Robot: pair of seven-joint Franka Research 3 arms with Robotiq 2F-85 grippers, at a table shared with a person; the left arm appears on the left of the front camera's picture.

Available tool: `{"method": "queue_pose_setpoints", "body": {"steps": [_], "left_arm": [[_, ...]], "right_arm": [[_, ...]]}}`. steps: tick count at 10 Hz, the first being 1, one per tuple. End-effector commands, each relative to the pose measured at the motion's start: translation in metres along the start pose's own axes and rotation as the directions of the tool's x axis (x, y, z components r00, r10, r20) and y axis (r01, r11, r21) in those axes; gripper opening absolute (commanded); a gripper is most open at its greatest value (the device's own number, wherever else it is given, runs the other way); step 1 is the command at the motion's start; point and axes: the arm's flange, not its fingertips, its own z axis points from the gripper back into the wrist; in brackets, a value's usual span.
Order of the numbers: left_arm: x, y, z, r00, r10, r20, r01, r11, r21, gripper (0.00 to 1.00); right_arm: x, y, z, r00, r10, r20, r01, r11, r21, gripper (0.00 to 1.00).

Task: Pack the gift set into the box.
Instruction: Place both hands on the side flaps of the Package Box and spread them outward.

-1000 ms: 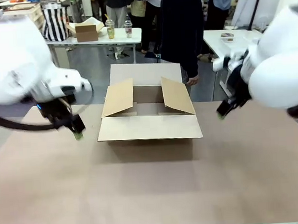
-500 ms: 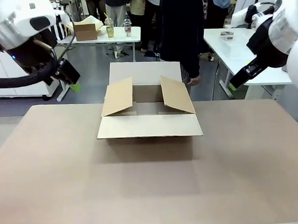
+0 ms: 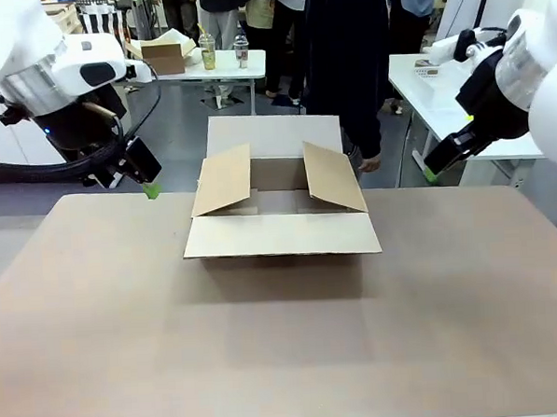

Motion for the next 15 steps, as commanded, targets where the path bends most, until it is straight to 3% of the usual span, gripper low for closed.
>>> {"method": "queue_pose_setpoints", "body": {"steps": [1,2,3,4,6,7,8,9,10,15], "left_arm": [[0.003,0.027,0.012,0.993,0.100,-0.062,-0.117,0.901,-0.417,1.00],[-0.002,0.044,0.016,0.980,0.171,-0.102,-0.198,0.820,-0.537,1.00],[-0.009,0.060,0.021,0.974,0.203,-0.105,-0.221,0.725,-0.652,1.00],[-0.017,0.075,0.025,0.967,0.233,-0.108,-0.238,0.659,-0.713,1.00],[-0.036,0.111,0.031,0.942,0.332,-0.058,-0.226,0.496,-0.838,1.00],[-0.047,0.122,0.032,0.924,0.382,-0.024,-0.213,0.461,-0.861,1.00],[-0.054,0.125,0.032,0.909,0.417,-0.014,-0.226,0.463,-0.857,1.00],[-0.057,0.123,0.027,0.896,0.443,-0.014,-0.265,0.511,-0.818,1.00],[-0.052,0.134,0.040,0.921,0.387,-0.050,-0.239,0.459,-0.856,1.00],[-0.054,0.131,0.038,0.917,0.394,-0.067,-0.265,0.475,-0.839,1.00]], "right_arm": [[0.016,-0.009,0.015,0.974,-0.223,-0.036,0.218,0.885,0.412,1.00],[0.015,-0.027,0.020,0.936,-0.346,-0.069,0.313,0.727,0.611,1.00],[0.013,-0.038,0.020,0.887,-0.432,-0.161,0.417,0.602,0.681,1.00],[0.011,-0.044,0.019,0.849,-0.471,-0.239,0.484,0.514,0.709,1.00],[-0.001,-0.064,0.005,0.730,-0.597,-0.332,0.576,0.275,0.770,1.00],[-0.006,-0.071,-0.002,0.691,-0.617,-0.376,0.610,0.219,0.761,1.00],[-0.011,-0.078,-0.006,0.662,-0.642,-0.387,0.624,0.186,0.759,1.00],[-0.015,-0.083,-0.010,0.641,-0.678,-0.361,0.633,0.201,0.748,1.00],[-0.008,-0.079,0.005,0.736,-0.574,-0.359,0.579,0.259,0.773,1.00],[-0.008,-0.079,0.005,0.736,-0.574,-0.359,0.579,0.259,0.773,1.00]]}}
